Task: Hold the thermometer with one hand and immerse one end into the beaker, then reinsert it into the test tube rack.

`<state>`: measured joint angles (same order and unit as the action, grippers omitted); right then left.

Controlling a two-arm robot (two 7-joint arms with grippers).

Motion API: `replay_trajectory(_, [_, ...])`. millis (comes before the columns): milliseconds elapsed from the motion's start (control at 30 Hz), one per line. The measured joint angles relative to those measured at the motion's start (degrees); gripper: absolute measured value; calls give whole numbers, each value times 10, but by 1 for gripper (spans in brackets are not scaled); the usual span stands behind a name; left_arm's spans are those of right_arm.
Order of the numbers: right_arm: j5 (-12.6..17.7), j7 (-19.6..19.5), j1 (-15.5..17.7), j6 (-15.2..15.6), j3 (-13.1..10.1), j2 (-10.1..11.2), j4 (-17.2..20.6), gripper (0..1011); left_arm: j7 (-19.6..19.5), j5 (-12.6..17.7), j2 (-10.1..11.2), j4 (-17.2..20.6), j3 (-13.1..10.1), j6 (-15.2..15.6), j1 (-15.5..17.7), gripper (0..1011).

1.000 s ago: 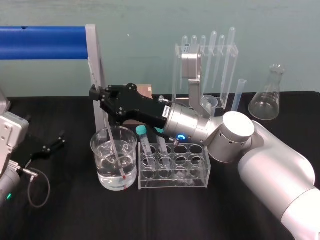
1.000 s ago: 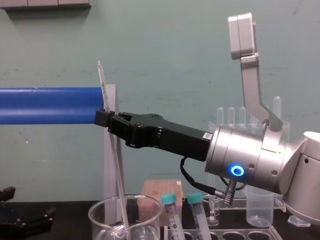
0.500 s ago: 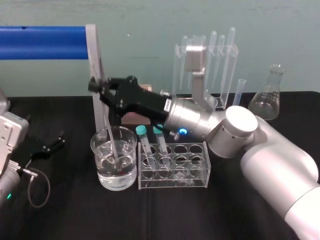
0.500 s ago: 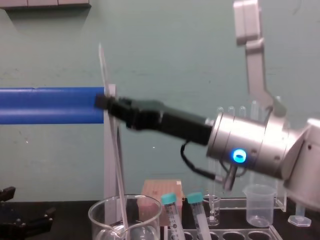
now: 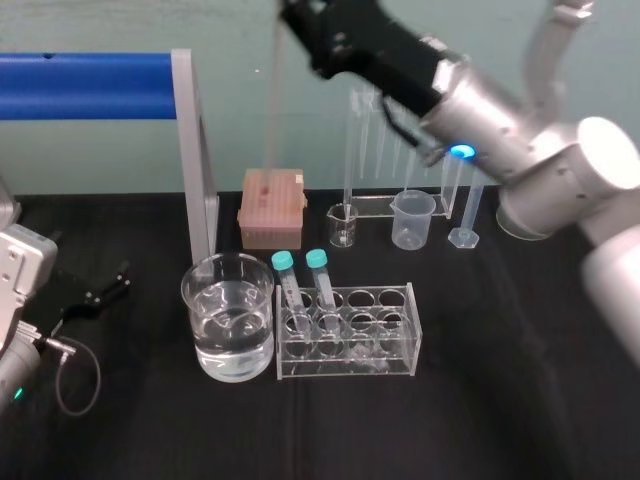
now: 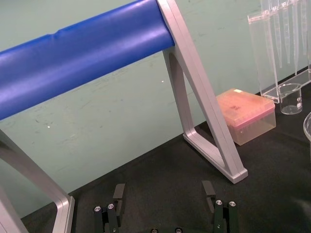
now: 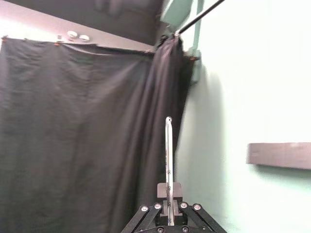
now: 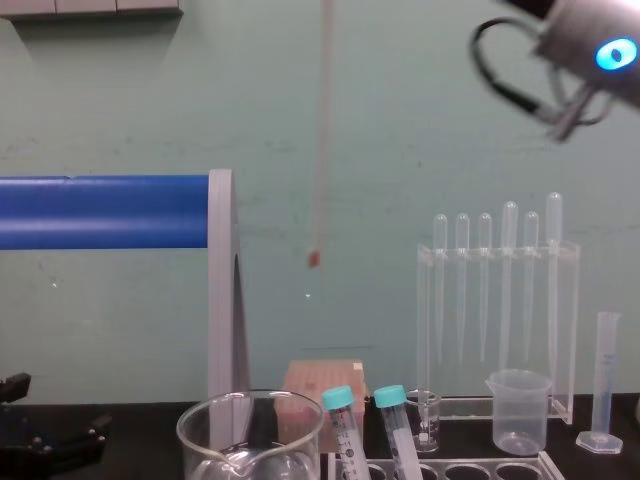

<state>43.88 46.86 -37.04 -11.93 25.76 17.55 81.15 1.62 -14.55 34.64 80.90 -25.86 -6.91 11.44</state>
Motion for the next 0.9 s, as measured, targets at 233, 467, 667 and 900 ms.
replay_trajectory(233, [7, -52, 65, 20, -29, 68, 73, 53, 0, 0, 0, 0, 0, 0, 0, 1008])
replay_trajectory(467, [22, -84, 137, 48, -41, 115, 117, 53, 0, 0, 0, 0, 0, 0, 0, 1008])
replay_trajectory(667, [18, -99, 166, 51, -41, 128, 112, 53, 0, 0, 0, 0, 0, 0, 0, 1008])
replay_trajectory(900, [-2, -100, 168, 39, -33, 121, 80, 53, 0, 0, 0, 0, 0, 0, 0, 1008])
